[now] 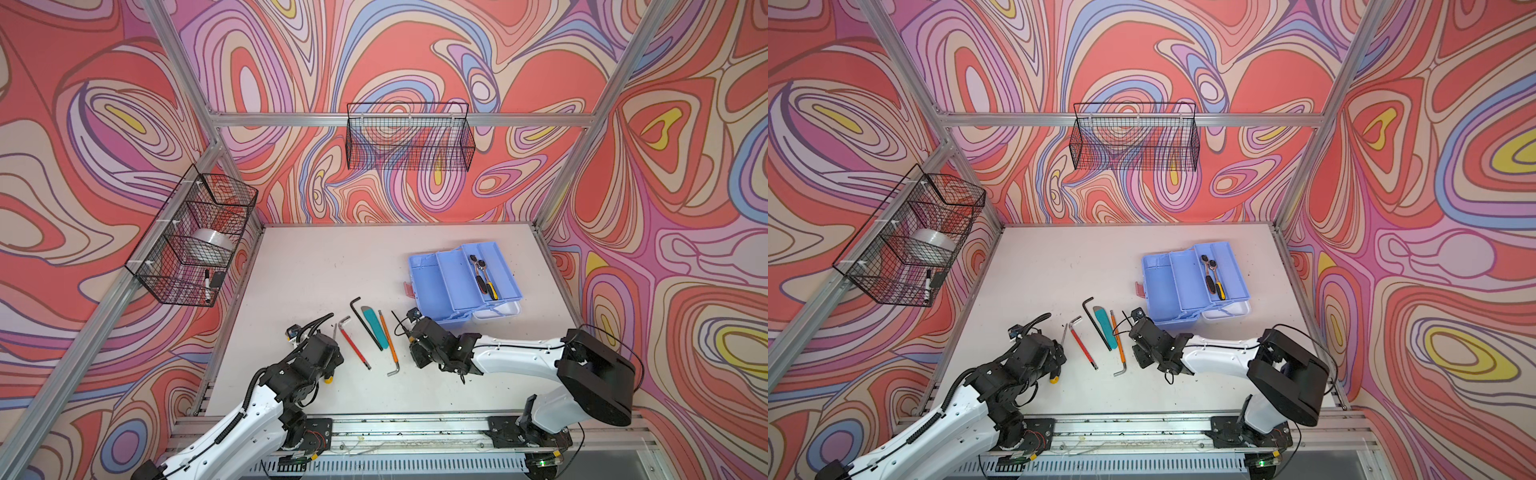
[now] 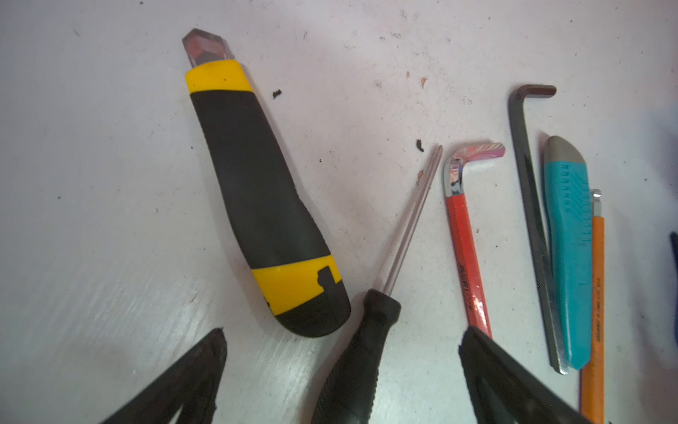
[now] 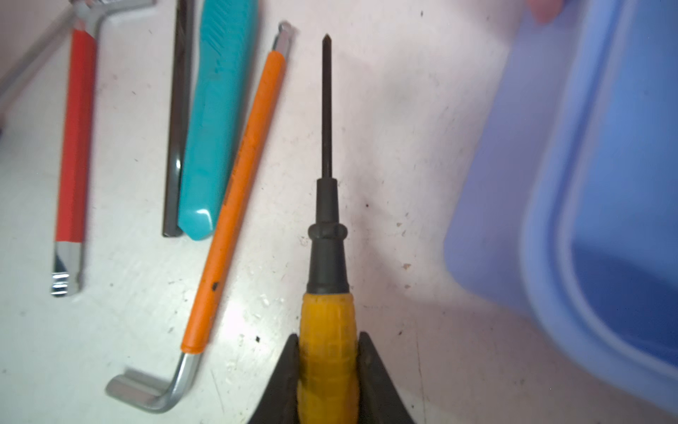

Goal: Pack the tool kit
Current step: 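Grasp the yellow-handled screwdriver with the right gripper, then carry the screwdriver to the tool box and lower it beside the ratchets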

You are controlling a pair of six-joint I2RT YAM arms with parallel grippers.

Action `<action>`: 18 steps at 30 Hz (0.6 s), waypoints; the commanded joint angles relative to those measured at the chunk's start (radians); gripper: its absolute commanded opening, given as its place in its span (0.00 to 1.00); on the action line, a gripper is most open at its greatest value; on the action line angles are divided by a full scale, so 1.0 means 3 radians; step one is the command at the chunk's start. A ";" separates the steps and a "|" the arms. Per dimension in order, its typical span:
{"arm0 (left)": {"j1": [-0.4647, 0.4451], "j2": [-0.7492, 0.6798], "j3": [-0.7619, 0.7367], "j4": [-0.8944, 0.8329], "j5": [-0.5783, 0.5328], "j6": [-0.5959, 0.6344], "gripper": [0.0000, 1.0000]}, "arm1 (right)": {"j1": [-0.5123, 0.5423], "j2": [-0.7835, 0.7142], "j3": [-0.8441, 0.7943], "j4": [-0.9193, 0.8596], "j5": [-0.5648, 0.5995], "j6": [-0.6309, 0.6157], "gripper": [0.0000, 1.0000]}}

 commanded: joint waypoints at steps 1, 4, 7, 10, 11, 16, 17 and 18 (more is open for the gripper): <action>-0.0047 -0.0046 -0.0046 -0.0196 -0.0095 -0.0093 1.00 | -0.0057 -0.0224 0.0029 0.0047 0.0012 -0.0145 0.07; -0.0089 -0.0068 -0.0048 -0.0242 -0.0121 -0.0125 1.00 | -0.0259 -0.0422 0.0055 -0.0002 -0.0085 -0.0273 0.06; -0.0145 -0.0062 -0.0043 -0.0281 -0.0138 -0.0149 1.00 | -0.0518 -0.0639 0.0056 -0.0037 -0.0155 -0.0420 0.06; -0.0239 -0.0040 -0.0028 -0.0338 -0.0183 -0.0201 1.00 | -0.0754 -0.0845 0.0090 -0.0129 -0.0187 -0.0587 0.06; -0.0270 -0.0033 -0.0023 -0.0359 -0.0211 -0.0223 1.00 | -0.0831 -0.0902 0.0111 -0.0168 -0.0193 -0.0643 0.06; -0.0390 0.0008 -0.0017 -0.0393 -0.0255 -0.0298 1.00 | -0.1342 -0.1160 0.0192 -0.0283 -0.0257 -0.0885 0.05; -0.0406 0.0014 -0.0018 -0.0393 -0.0260 -0.0309 1.00 | -0.1433 -0.1196 0.0212 -0.0300 -0.0296 -0.0922 0.05; -0.0430 0.0026 -0.0021 -0.0394 -0.0261 -0.0314 1.00 | -0.1546 -0.1220 0.0240 -0.0327 -0.0318 -0.0955 0.04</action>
